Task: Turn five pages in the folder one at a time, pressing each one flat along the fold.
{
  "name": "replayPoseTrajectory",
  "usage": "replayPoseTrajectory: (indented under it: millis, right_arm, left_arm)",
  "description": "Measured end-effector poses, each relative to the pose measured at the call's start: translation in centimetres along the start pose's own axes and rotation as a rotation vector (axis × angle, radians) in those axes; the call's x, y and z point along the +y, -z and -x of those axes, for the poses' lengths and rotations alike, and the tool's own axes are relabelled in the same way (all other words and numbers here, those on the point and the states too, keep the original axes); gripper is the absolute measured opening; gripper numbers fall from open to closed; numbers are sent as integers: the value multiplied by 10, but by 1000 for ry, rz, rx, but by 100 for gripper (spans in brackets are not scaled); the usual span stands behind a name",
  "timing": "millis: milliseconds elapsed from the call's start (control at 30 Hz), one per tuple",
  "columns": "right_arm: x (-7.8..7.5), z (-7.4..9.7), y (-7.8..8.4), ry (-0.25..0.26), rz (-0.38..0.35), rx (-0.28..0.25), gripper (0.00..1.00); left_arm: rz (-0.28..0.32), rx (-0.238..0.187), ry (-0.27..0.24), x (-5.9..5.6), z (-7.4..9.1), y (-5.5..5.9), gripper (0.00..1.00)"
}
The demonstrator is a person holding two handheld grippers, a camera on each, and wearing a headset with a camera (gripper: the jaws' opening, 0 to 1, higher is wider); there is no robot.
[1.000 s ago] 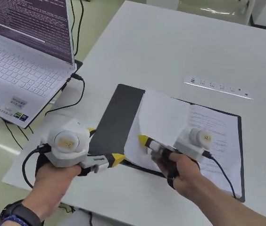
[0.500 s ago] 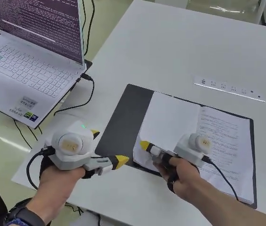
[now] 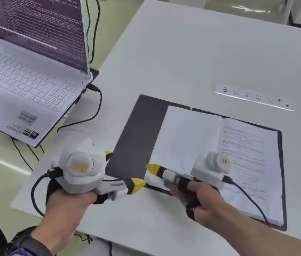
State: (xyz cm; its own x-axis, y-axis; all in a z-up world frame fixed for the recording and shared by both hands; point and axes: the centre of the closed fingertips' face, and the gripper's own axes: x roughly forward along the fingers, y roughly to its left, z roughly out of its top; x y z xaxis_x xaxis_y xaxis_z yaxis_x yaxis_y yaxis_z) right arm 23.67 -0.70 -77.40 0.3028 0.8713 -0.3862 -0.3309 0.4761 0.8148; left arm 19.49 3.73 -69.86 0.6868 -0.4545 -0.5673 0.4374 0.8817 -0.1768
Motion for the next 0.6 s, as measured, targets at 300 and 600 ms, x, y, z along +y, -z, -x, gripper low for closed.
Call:
replayPoseTrajectory:
  millis: [300, 600]
  right_arm:
    - [12, 18, 0, -39, 45, -1, 45]
    - [20, 43, -5, -53, 73, -56, 50]
  left_arm:
    - [11, 28, 38, -10, -4, 10, 66]
    - [10, 24, 58, -19, -15, 3, 61]
